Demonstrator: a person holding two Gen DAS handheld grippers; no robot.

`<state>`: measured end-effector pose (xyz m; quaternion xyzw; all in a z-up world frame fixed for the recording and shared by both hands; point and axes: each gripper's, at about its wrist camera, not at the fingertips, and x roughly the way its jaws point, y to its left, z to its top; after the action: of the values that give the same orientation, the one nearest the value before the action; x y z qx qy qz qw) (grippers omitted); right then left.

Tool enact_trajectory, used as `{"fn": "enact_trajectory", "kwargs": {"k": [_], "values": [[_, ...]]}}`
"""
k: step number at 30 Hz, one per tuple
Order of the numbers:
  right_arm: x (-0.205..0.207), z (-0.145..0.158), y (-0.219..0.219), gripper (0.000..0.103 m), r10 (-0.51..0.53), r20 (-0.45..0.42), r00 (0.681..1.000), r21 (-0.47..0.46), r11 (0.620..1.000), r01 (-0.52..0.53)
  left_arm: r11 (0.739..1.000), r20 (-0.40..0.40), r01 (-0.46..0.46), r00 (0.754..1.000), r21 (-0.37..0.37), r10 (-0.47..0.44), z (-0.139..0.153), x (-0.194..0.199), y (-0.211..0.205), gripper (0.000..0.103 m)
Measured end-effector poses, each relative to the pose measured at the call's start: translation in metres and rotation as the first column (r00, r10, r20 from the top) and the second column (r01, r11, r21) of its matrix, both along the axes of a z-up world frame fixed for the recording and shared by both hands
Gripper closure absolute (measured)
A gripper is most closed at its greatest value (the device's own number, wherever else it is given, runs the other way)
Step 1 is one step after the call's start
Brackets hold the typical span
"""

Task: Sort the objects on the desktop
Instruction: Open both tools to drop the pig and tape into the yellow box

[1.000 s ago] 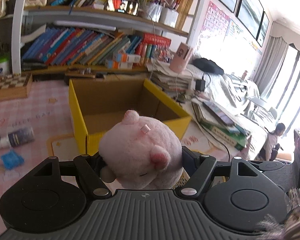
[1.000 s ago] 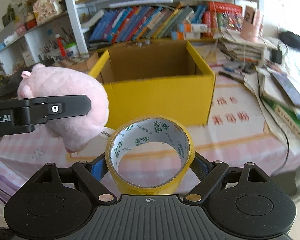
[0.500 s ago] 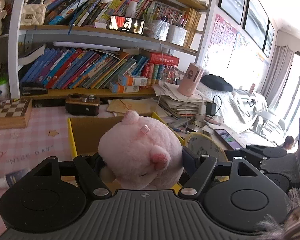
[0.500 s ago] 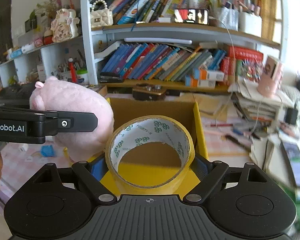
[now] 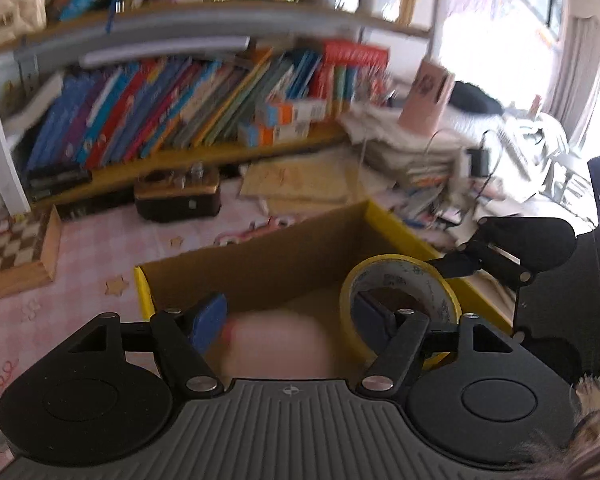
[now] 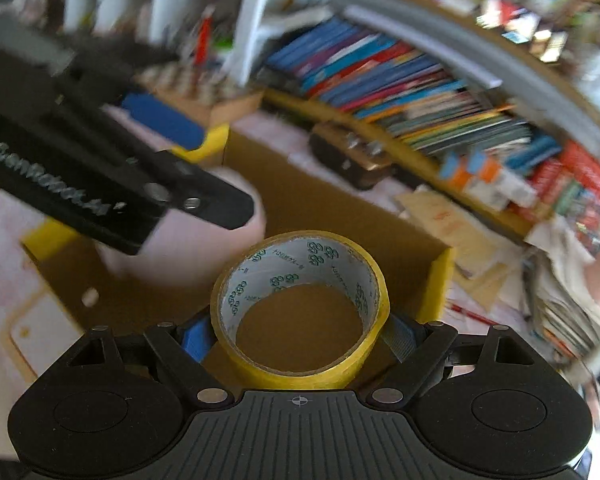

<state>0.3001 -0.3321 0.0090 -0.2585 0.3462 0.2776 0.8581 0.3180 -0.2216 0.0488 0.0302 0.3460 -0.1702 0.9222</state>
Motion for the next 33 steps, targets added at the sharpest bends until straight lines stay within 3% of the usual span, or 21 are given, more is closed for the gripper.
{"fn": "enact_trajectory", "kwargs": {"k": [3,7,13,15,17,24,33], "values": [[0.018,-0.012,0.012,0.016,0.063,-0.025,0.998,-0.065,0.996,-0.065,1.000,-0.060,0.012,0.998,0.004,-0.012,-0.011,0.021,-0.007,0.036],[0.038,-0.026,0.022,0.016,0.098,-0.082,0.992,-0.119,0.987,-0.108,0.996,-0.089,0.029,0.996,0.088,-0.021,-0.025,0.032,-0.017,0.036],[0.049,-0.033,0.026,0.015,0.121,-0.137,0.983,-0.152,0.978,-0.141,0.997,-0.104,-0.002,0.995,0.081,0.011,-0.033,0.033,-0.009,0.035],[0.051,-0.033,0.025,0.015,0.110,-0.150,0.983,-0.148,0.980,-0.132,0.997,-0.099,-0.012,0.995,0.081,0.020,-0.034,0.032,-0.008,0.026],[0.050,-0.031,0.023,0.012,0.108,-0.139,0.984,-0.140,0.982,-0.128,0.997,-0.080,-0.023,0.996,0.074,0.029,-0.032,0.028,-0.006,0.018],[0.036,-0.008,0.014,0.007,0.094,-0.027,0.995,-0.108,0.990,-0.096,0.997,0.009,-0.070,0.998,-0.021,0.070,-0.014,0.007,0.006,0.007],[-0.011,0.037,-0.010,0.004,-0.012,0.097,0.995,0.092,0.996,0.003,0.987,0.141,-0.121,0.981,-0.102,0.135,0.020,-0.048,0.024,0.000]]}}
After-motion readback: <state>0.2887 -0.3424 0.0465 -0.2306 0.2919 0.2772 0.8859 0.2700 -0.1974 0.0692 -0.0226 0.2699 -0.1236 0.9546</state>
